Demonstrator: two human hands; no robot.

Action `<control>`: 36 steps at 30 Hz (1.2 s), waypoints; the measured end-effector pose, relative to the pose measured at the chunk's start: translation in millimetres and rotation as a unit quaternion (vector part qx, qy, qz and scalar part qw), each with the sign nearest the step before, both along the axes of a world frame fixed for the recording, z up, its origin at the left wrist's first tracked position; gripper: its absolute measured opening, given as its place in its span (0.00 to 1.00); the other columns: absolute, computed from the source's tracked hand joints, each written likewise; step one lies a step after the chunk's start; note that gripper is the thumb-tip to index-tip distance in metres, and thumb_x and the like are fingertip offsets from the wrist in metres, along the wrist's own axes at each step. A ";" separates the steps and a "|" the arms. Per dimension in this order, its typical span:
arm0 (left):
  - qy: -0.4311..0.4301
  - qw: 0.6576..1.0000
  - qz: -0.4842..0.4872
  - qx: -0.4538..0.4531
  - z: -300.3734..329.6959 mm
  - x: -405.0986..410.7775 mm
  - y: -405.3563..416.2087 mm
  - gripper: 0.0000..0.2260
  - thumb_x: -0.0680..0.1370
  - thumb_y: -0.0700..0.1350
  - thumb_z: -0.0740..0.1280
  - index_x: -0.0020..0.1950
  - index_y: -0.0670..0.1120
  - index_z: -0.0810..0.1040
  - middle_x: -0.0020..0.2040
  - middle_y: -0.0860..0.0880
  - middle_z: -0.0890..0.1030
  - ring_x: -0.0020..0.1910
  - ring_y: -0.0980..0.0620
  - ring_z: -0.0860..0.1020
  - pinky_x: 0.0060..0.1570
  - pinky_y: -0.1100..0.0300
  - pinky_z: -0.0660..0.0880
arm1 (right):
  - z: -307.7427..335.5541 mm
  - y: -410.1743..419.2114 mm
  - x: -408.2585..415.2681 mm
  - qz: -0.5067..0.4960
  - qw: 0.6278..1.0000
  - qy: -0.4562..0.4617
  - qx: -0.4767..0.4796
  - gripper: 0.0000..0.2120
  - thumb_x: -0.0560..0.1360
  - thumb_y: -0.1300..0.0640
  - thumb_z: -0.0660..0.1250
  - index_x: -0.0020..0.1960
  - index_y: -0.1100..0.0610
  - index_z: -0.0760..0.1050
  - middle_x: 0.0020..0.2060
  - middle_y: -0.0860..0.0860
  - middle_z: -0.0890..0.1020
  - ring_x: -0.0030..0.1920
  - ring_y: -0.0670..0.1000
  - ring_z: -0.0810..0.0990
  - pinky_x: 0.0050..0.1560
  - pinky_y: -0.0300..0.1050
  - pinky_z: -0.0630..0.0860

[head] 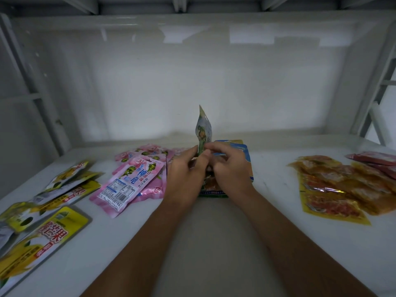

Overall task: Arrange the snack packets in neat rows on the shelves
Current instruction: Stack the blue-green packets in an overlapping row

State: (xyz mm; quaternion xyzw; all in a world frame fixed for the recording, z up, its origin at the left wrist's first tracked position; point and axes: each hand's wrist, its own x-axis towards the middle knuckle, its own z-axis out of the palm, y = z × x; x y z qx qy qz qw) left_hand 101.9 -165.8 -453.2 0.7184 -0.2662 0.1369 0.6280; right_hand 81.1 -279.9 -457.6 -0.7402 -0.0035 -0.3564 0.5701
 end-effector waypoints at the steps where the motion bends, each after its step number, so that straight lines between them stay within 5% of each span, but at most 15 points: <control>1: 0.011 1.000 0.008 0.000 -1.4 2.2 -1.2 0.10 0.85 0.41 0.64 0.49 0.47 0.84 0.42 0.47 0.86 0.41 0.54 0.83 0.41 0.58 0.78 | -1.4 -1.0 2.0 -0.009 1.000 0.003 0.001 0.10 0.77 0.65 0.69 0.57 0.62 0.85 0.49 0.54 0.87 0.47 0.52 0.86 0.44 0.37 0.81; 6: 0.081 0.995 0.005 -0.050 -0.7 6.6 -1.1 0.13 0.82 0.50 0.62 0.48 0.48 0.85 0.45 0.47 0.87 0.49 0.45 0.85 0.53 0.45 0.82 | -4.0 -4.3 7.7 -0.048 0.998 0.011 0.029 0.10 0.76 0.65 0.74 0.58 0.60 0.84 0.50 0.56 0.86 0.47 0.50 0.86 0.47 0.35 0.80; 9: 0.148 0.978 -0.030 -0.142 3.7 4.9 0.3 0.13 0.86 0.41 0.61 0.50 0.48 0.84 0.43 0.50 0.88 0.44 0.52 0.86 0.44 0.55 0.83 | -4.7 -1.6 12.0 -0.051 0.996 0.021 0.068 0.18 0.72 0.54 0.78 0.60 0.56 0.81 0.52 0.56 0.85 0.49 0.55 0.86 0.50 0.50 0.83; 11: 0.201 0.957 -0.064 -0.198 8.1 4.8 1.5 0.11 0.86 0.38 0.60 0.54 0.43 0.83 0.43 0.47 0.88 0.42 0.51 0.87 0.40 0.59 0.83 | -2.3 -1.5 11.7 -0.044 0.994 0.030 0.094 0.23 0.71 0.51 0.79 0.62 0.57 0.78 0.52 0.54 0.85 0.48 0.53 0.86 0.49 0.49 0.83; 14: 0.249 0.933 -0.089 -0.245 10.1 5.6 3.5 0.10 0.86 0.39 0.61 0.57 0.41 0.82 0.46 0.44 0.88 0.43 0.49 0.87 0.40 0.58 0.83 | 0.3 -4.9 8.2 -0.030 0.989 0.044 0.137 0.16 0.75 0.56 0.79 0.60 0.58 0.80 0.50 0.53 0.86 0.48 0.51 0.86 0.52 0.49 0.83; 18: 0.238 0.940 -0.094 -0.226 9.7 6.9 4.9 0.11 0.86 0.38 0.60 0.60 0.40 0.82 0.50 0.42 0.88 0.46 0.48 0.87 0.43 0.58 0.82 | -1.5 -4.7 9.5 0.006 0.988 0.041 0.151 0.04 0.77 0.59 0.76 0.48 0.58 0.81 0.41 0.51 0.88 0.43 0.49 0.87 0.49 0.50 0.83; 23: 0.203 0.950 -0.094 -0.216 10.7 2.7 4.4 0.09 0.83 0.35 0.66 0.61 0.41 0.82 0.51 0.42 0.88 0.46 0.47 0.87 0.39 0.58 0.82 | -0.1 -3.6 11.4 -0.001 0.990 0.022 0.140 0.03 0.78 0.62 0.73 0.46 0.56 0.81 0.42 0.57 0.87 0.46 0.57 0.87 0.51 0.59 0.84; 27: 0.180 0.965 -0.063 -0.183 6.0 7.0 4.5 0.09 0.82 0.40 0.70 0.61 0.40 0.83 0.53 0.41 0.88 0.51 0.43 0.87 0.48 0.51 0.84 | 0.2 -1.9 11.4 -0.033 0.994 -0.015 0.106 0.03 0.78 0.60 0.74 0.46 0.58 0.82 0.40 0.57 0.86 0.44 0.59 0.86 0.49 0.61 0.84; 31: 0.195 0.965 -0.046 -0.172 6.1 8.2 6.0 0.06 0.81 0.42 0.71 0.54 0.40 0.85 0.46 0.44 0.88 0.42 0.49 0.87 0.40 0.60 0.84 | 2.7 -3.1 11.3 -0.045 0.991 -0.042 0.118 0.07 0.76 0.59 0.76 0.49 0.63 0.82 0.40 0.54 0.86 0.43 0.55 0.86 0.48 0.55 0.84; 36: 0.212 0.961 -0.061 -0.165 6.5 8.3 6.4 0.07 0.83 0.38 0.68 0.55 0.35 0.84 0.45 0.42 0.88 0.38 0.49 0.86 0.38 0.62 0.83 | 1.0 -2.0 11.8 -0.008 0.985 0.000 0.171 0.15 0.77 0.46 0.73 0.46 0.58 0.84 0.41 0.57 0.87 0.46 0.60 0.87 0.51 0.66 0.83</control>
